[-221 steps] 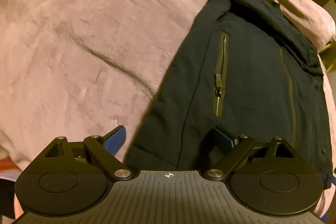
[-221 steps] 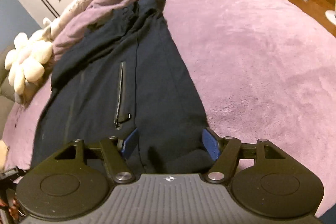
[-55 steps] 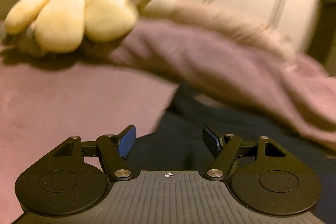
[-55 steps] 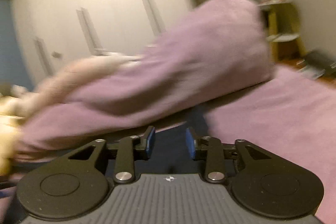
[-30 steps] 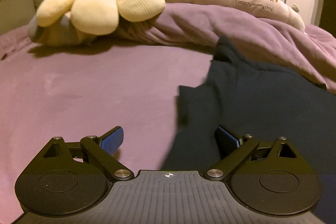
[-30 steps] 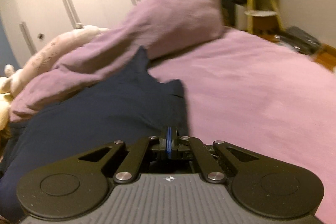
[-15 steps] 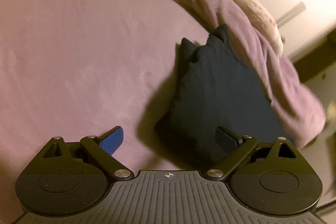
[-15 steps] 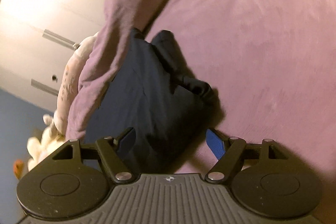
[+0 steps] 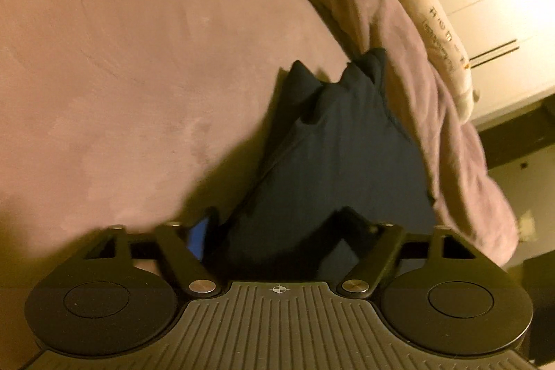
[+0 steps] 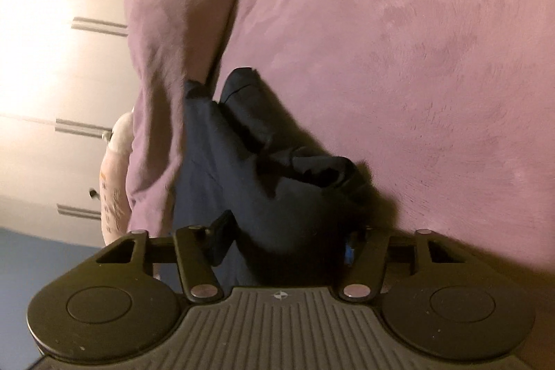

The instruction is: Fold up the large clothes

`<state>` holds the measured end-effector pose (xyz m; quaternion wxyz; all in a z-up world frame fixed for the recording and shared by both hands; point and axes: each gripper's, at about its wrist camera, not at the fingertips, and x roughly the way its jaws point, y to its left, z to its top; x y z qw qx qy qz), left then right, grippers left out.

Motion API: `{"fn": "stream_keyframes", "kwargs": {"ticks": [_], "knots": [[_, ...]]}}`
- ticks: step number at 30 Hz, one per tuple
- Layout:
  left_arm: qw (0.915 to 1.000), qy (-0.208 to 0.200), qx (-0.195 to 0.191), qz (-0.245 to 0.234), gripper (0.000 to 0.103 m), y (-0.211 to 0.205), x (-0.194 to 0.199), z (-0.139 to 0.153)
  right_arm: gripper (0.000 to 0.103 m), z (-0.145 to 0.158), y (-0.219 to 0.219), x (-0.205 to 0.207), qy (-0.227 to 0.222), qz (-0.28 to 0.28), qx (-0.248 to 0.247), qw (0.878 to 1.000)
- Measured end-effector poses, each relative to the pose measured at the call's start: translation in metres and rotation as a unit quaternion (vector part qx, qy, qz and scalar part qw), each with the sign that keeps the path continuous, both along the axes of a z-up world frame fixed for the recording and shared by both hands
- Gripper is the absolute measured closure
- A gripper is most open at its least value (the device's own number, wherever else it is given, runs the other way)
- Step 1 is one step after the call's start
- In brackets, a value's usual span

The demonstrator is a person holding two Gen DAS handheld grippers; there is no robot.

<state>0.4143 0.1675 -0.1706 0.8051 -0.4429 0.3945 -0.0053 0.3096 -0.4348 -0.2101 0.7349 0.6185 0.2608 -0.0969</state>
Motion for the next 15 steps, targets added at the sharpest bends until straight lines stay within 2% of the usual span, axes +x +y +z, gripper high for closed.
{"fn": "stream_keyframes", "kwargs": {"ticks": [1, 3, 4, 6, 8, 11, 15], "knots": [[1.0, 0.002, -0.001, 0.002, 0.034, 0.0, 0.003, 0.0, 0.047, -0.002, 0.0, 0.002, 0.0, 0.0, 0.003, 1.0], [1.0, 0.008, -0.001, 0.004, 0.046, 0.0, 0.009, 0.001, 0.049, -0.002, -0.001, 0.008, 0.002, 0.005, 0.004, 1.0], [1.0, 0.01, 0.0, 0.002, 0.049, -0.002, 0.011, 0.002, 0.051, -0.002, -0.002, 0.011, 0.004, 0.007, 0.005, 1.0], [0.9999, 0.005, 0.012, -0.001, 0.062, -0.006, 0.012, 0.008, 0.062, 0.002, -0.003, 0.014, 0.011, 0.014, -0.003, 1.0], [0.9997, -0.01, 0.021, -0.011, 0.069, -0.009, 0.008, 0.018, 0.069, 0.016, 0.0, 0.014, 0.015, 0.028, -0.042, 0.999], [0.9992, -0.026, 0.014, -0.027, 0.075, -0.006, -0.001, 0.031, 0.075, 0.039, 0.009, 0.007, 0.002, 0.044, -0.103, 0.994], [0.9975, -0.046, 0.008, -0.053, 0.081, -0.004, -0.024, 0.049, 0.08, 0.057, 0.007, -0.008, -0.01, 0.056, -0.121, 0.991]]}}
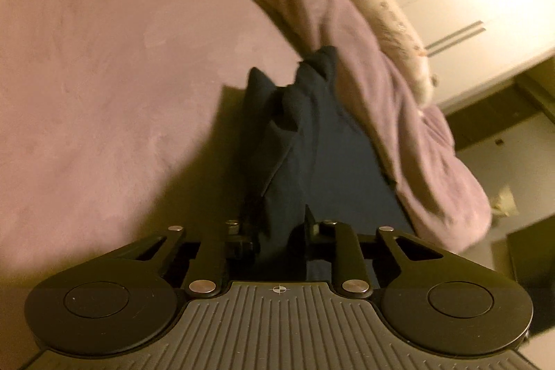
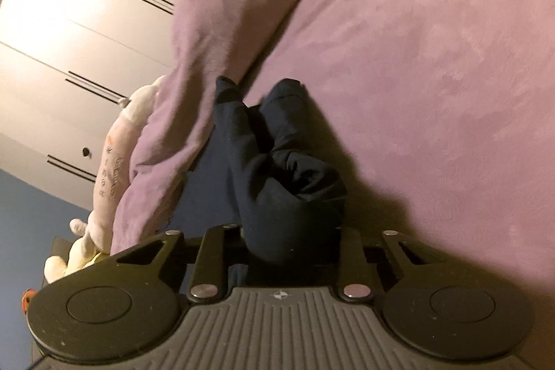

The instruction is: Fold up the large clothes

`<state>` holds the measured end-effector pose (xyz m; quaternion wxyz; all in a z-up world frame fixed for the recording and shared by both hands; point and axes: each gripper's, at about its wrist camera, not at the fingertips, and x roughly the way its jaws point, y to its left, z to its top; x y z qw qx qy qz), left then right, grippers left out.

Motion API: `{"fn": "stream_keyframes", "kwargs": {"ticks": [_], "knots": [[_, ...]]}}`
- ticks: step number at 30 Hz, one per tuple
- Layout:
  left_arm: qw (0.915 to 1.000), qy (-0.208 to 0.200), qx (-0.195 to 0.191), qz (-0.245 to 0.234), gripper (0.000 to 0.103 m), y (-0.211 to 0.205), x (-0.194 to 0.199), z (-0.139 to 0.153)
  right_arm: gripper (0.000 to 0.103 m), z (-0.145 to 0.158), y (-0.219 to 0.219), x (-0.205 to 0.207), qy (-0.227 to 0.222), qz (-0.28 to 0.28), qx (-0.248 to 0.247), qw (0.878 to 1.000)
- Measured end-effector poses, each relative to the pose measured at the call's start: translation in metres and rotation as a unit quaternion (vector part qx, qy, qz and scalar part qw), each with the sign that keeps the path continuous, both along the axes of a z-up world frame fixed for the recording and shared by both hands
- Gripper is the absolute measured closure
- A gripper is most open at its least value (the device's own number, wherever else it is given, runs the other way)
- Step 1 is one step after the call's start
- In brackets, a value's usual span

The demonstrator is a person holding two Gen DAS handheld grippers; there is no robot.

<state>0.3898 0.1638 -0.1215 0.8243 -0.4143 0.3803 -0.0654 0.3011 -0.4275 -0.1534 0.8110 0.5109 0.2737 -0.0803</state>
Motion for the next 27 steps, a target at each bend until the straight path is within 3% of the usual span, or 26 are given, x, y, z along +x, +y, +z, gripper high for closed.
{"fn": "stream_keyframes", "kwargs": {"ticks": [3, 7, 13, 15, 19, 23, 27], "knots": [[0.9996, -0.014, -0.002, -0.026, 0.083, 0.004, -0.028, 0.014, 0.08, 0.012, -0.004, -0.024, -0.002, 0.013, -0.009, 1.0], [0.9979, -0.023, -0.017, -0.058, 0.084, 0.014, -0.088, 0.026, 0.08, 0.022, -0.007, -0.087, 0.003, 0.041, -0.023, 0.999], [0.9961, 0.025, -0.016, -0.083, 0.083, 0.025, -0.193, 0.013, 0.079, 0.021, -0.003, -0.213, 0.051, 0.057, -0.025, 0.997], [0.9955, 0.046, 0.013, -0.082, 0.076, 0.023, -0.211, 0.005, 0.071, 0.018, -0.003, -0.238, 0.061, 0.07, -0.022, 0.995], [0.9941, 0.071, 0.069, -0.043, 0.064, 0.021, -0.215, 0.009, 0.063, 0.034, -0.008, -0.247, 0.074, 0.061, -0.052, 0.994], [0.9835, 0.017, 0.177, -0.035, 0.059, -0.004, -0.22, 0.047, 0.055, 0.06, 0.003, -0.245, 0.073, 0.046, -0.132, 0.988], [0.9694, -0.012, 0.24, -0.049, 0.056, -0.028, -0.222, 0.064, 0.054, 0.085, 0.012, -0.251, 0.048, 0.015, -0.23, 0.972]]}}
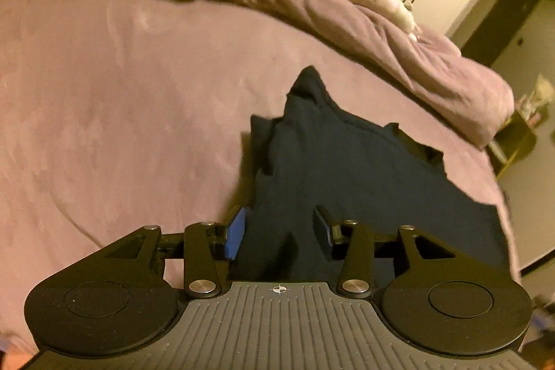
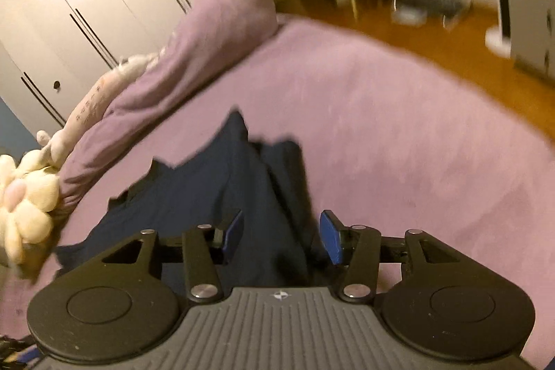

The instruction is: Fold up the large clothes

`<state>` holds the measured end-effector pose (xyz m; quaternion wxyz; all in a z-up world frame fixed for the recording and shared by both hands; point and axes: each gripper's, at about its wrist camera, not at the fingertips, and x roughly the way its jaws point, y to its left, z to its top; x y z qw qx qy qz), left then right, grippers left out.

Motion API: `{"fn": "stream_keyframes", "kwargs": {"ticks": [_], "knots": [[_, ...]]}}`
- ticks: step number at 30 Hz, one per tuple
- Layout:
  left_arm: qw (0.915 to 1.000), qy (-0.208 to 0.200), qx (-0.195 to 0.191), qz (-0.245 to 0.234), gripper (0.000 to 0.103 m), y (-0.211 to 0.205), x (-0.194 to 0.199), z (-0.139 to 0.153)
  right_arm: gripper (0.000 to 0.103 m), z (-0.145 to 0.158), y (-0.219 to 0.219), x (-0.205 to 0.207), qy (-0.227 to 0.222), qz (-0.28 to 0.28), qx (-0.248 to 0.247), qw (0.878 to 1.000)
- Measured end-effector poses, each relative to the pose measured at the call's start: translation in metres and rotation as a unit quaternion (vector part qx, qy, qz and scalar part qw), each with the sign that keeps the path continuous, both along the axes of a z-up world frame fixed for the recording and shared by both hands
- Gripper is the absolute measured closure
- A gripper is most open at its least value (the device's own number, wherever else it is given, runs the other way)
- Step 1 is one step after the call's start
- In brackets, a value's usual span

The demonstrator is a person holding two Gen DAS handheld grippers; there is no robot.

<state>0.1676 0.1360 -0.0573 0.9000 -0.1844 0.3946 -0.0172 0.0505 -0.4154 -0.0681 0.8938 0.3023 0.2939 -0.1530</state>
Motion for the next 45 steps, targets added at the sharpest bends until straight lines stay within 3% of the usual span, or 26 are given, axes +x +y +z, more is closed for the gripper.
{"fn": "stream_keyframes", "kwargs": {"ticks": [4, 7, 10, 15, 18, 22, 23, 25, 28, 32, 34, 40, 42, 45], "knots": [[0.9958, -0.051, 0.074, 0.02, 0.056, -0.032, -0.006, 0.015, 0.056, 0.007, 0.028, 0.037, -0.014, 0.063, -0.04, 0.997], [0.9937, -0.079, 0.076, 0.02, 0.05, -0.043, -0.007, 0.021, 0.067, -0.009, 0.053, 0.079, -0.004, 0.109, -0.07, 0.992], [0.995, -0.07, 0.07, -0.013, 0.048, -0.064, 0.008, 0.017, 0.069, -0.033, 0.07, 0.122, 0.015, 0.126, -0.108, 0.986], [0.9824, -0.101, 0.148, -0.054, 0.04, -0.121, 0.058, -0.003, 0.072, -0.055, 0.095, 0.186, 0.039, 0.143, -0.171, 0.974], [0.9742, -0.114, 0.188, -0.05, 0.036, -0.151, 0.095, -0.022, 0.074, -0.071, 0.102, 0.212, 0.048, 0.155, -0.175, 0.971], [0.9677, -0.097, 0.232, -0.018, 0.036, -0.162, 0.131, -0.057, 0.074, -0.086, 0.117, 0.234, 0.045, 0.175, -0.196, 0.964], [0.9681, -0.084, 0.236, -0.001, 0.037, -0.157, 0.136, -0.066, 0.074, -0.091, 0.118, 0.237, 0.046, 0.175, -0.201, 0.963], [0.9754, -0.083, 0.203, 0.017, 0.035, -0.14, 0.139, -0.083, 0.074, -0.098, 0.116, 0.24, 0.037, 0.174, -0.199, 0.964], [0.9809, -0.101, 0.163, 0.03, 0.033, -0.125, 0.136, -0.1, 0.075, -0.103, 0.115, 0.243, 0.03, 0.17, -0.203, 0.964], [0.9731, -0.092, 0.21, 0.023, 0.032, -0.139, 0.136, -0.096, 0.074, -0.096, 0.118, 0.241, 0.031, 0.167, -0.208, 0.963], [0.9734, -0.087, 0.211, 0.017, 0.032, -0.136, 0.127, -0.089, 0.074, -0.085, 0.112, 0.23, 0.028, 0.159, -0.194, 0.968], [0.9745, -0.1, 0.201, 0.003, 0.03, -0.106, 0.075, -0.075, 0.076, -0.06, 0.071, 0.132, -0.009, 0.086, -0.157, 0.984], [0.9762, -0.095, 0.194, 0.015, 0.018, -0.098, 0.054, -0.074, 0.085, -0.062, 0.059, 0.096, -0.003, 0.06, -0.148, 0.987], [0.9841, -0.081, 0.156, 0.024, 0.015, -0.079, 0.026, -0.073, 0.086, -0.063, 0.053, 0.054, 0.017, 0.031, -0.168, 0.985]]}}
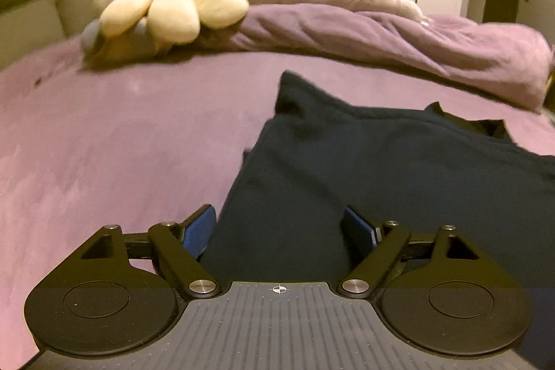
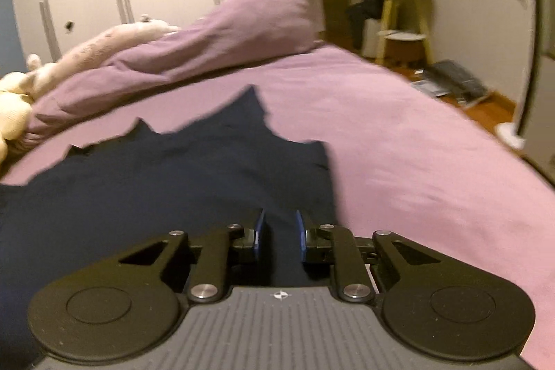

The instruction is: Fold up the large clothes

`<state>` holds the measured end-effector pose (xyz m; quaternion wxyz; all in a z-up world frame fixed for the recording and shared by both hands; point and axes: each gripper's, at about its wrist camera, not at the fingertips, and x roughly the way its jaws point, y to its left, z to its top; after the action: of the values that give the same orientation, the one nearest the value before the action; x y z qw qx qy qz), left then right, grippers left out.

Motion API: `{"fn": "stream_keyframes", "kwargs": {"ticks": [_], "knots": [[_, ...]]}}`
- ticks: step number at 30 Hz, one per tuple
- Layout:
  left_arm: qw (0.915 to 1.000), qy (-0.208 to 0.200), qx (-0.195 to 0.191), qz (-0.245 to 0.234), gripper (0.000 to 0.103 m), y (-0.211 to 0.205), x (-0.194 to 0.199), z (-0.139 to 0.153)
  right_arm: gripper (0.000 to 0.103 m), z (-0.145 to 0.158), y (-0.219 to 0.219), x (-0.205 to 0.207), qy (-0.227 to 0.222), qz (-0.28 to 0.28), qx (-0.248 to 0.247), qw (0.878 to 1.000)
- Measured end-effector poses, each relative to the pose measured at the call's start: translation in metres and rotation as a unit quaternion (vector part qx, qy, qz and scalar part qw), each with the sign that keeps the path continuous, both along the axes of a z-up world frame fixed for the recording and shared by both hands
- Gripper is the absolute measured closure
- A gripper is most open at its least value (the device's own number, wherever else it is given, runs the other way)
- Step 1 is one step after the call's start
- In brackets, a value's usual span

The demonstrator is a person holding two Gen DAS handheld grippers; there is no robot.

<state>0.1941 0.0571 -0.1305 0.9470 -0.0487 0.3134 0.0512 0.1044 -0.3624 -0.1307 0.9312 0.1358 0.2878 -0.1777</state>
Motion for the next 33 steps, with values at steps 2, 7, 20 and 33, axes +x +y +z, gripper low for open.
{"fn": "stream_keyframes", "kwargs": {"ticks": [2, 7, 20, 33], "knots": [[0.9997, 0.01, -0.023, 0.006, 0.013, 0.013, -0.016, 0.003, 0.081, 0.005, -0.003, -0.016, 0.012, -0.028, -0.007, 1.0], [0.9933, 0.038, -0.104, 0.035, 0.011, 0.052, -0.06, 0.008, 0.079, 0.028, -0.008, -0.038, 0.007, -0.038, 0.018, 0.999], [0.9384, 0.128, -0.321, 0.005, 0.011, 0.089, -0.055, -0.031, 0.082, 0.049, 0.108, -0.014, 0.004, 0.143, 0.013, 0.99], [0.8919, 0.081, -0.445, -0.01, 0.03, 0.11, -0.022, -0.03, 0.084, 0.025, 0.194, 0.022, 0.009, 0.262, -0.011, 0.965]]}}
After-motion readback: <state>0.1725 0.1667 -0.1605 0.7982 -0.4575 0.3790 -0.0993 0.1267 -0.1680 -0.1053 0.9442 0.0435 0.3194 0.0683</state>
